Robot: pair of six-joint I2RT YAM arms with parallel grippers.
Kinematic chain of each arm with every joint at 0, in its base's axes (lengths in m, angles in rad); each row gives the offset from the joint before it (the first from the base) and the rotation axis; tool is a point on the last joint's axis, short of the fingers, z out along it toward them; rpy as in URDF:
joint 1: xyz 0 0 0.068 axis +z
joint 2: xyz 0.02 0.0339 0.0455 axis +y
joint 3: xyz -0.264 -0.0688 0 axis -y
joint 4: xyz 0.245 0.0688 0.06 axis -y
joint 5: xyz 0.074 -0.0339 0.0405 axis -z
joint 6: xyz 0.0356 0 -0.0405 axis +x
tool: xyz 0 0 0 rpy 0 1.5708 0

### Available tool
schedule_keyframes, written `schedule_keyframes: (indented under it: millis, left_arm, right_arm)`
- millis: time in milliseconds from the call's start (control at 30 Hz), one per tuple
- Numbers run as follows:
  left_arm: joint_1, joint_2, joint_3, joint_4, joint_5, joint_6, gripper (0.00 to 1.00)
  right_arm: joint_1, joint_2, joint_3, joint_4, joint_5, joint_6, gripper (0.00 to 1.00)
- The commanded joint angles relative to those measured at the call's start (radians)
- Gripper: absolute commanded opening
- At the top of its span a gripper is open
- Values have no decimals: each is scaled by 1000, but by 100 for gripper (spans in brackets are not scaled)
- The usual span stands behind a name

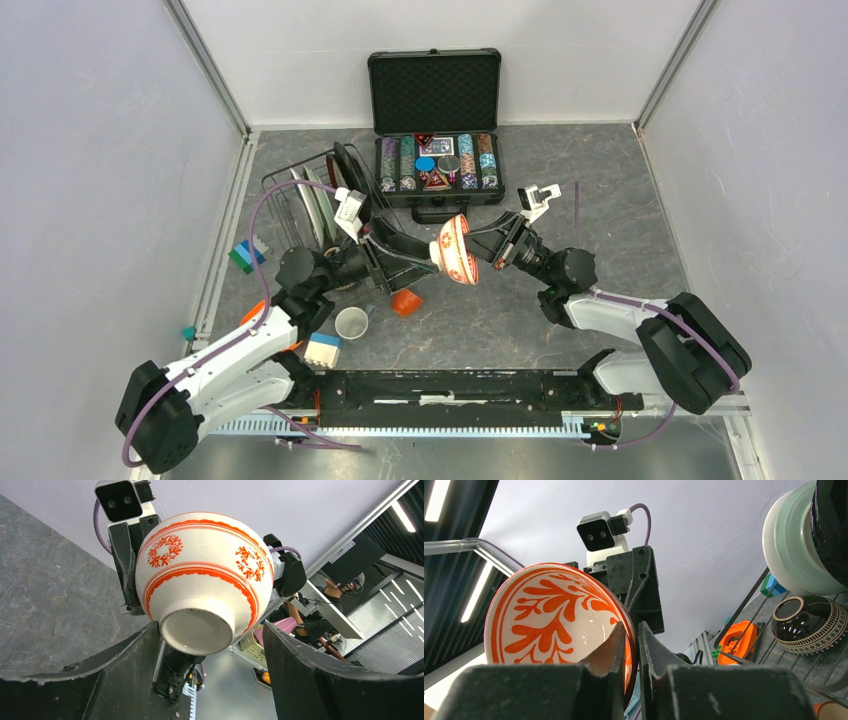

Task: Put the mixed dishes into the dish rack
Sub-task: Pick up the bowl from the center of the board.

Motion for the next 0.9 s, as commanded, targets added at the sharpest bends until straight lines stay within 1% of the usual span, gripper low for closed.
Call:
schedule_keyframes:
  millis: [0, 33, 67, 133, 333, 400, 467, 567, 633, 733, 800, 867]
  left_arm:
    - [-2, 7, 41, 61, -16, 29, 81]
    - [-2, 8, 39, 66, -21, 26, 82]
    - [-2, 11, 41, 69, -24, 25, 81]
    - [-3, 19, 41, 81, -28, 23, 76]
    - [-4, 33, 40, 88, -29, 15, 65]
    - [-4, 33, 39, 85, -34, 15, 57]
    - [-3, 34, 40, 84, -32, 15, 47]
    - [-3, 33, 40, 83, -32, 18, 25]
    - [-3, 33, 40, 82, -31, 19, 20]
    - [-3, 32, 40, 82, -31, 24, 15]
    - [-3, 30, 38, 82, -33, 24, 10]
    - [-3, 27, 34, 82, -38, 26, 3]
  right_arm:
    - [1, -5, -1, 202, 2, -4, 0]
    - [1, -4, -1, 202, 1, -3, 0]
    - [1, -5, 0, 201, 1, -3, 0]
    - [1, -6, 0, 200, 0, -4, 0]
    - [1, 2, 4, 198, -3, -5, 0]
    - [1, 4, 5, 198, -2, -4, 0]
    - [0, 5, 5, 198, -2, -5, 0]
    - [1, 10, 6, 201, -2, -5, 0]
    - [1, 14, 6, 204, -2, -2, 0]
    - [1, 17, 5, 209, -1, 2, 0]
    - [1, 20, 2, 213, 0, 2, 6]
    - [1, 22, 0, 209, 2, 2, 13]
